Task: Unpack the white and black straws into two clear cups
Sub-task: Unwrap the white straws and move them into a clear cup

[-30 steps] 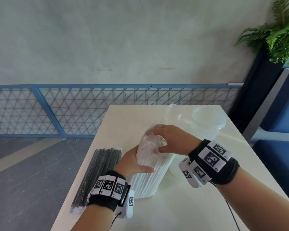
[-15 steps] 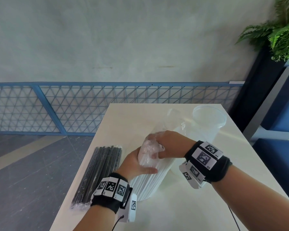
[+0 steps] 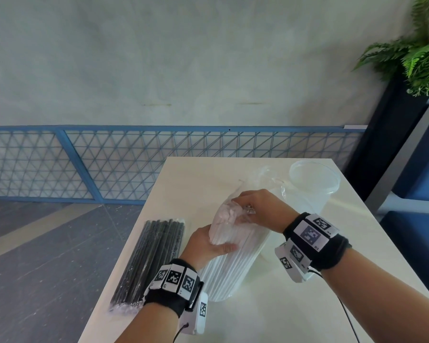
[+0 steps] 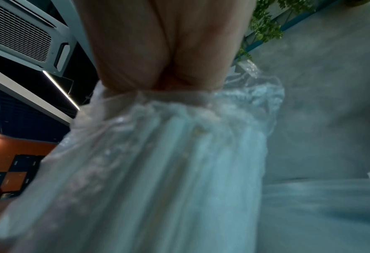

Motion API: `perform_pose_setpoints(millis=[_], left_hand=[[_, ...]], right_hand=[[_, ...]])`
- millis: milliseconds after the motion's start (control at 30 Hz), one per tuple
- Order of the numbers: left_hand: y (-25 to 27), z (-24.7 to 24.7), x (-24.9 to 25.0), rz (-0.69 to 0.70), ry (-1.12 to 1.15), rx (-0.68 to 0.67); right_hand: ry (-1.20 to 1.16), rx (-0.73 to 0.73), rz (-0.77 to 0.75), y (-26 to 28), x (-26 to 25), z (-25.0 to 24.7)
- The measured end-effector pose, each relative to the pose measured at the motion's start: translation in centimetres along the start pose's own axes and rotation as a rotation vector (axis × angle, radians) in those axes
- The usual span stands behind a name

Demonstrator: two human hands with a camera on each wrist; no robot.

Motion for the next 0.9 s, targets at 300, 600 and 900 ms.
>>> perform_pose_setpoints(millis=[300, 600, 900], left_hand=[[0.0, 0.3, 0.2, 0.05, 0.124, -0.003], [0.1, 0.0, 0.3, 0.046, 0.116, 0.054], [0.1, 0.2, 1.1, 0.086, 0.146, 0.063]], right_hand=[[-0.082, 0.105, 0.058, 0.7, 0.9, -4.2], [-0.4, 0.273, 0.256, 0.3, 1.5, 1.0], [-0.757, 0.478, 0.224, -0.8, 0.5, 0.6]])
Point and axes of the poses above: each hand's wrist, its own y-axis away from the middle knuckle, its own z-axis out of the palm, x = y × z, the point moved 6 cm from there along -y, towards the middle knuckle, and after that the axes turned 13 degrees about -x, right-handed, at the moved point
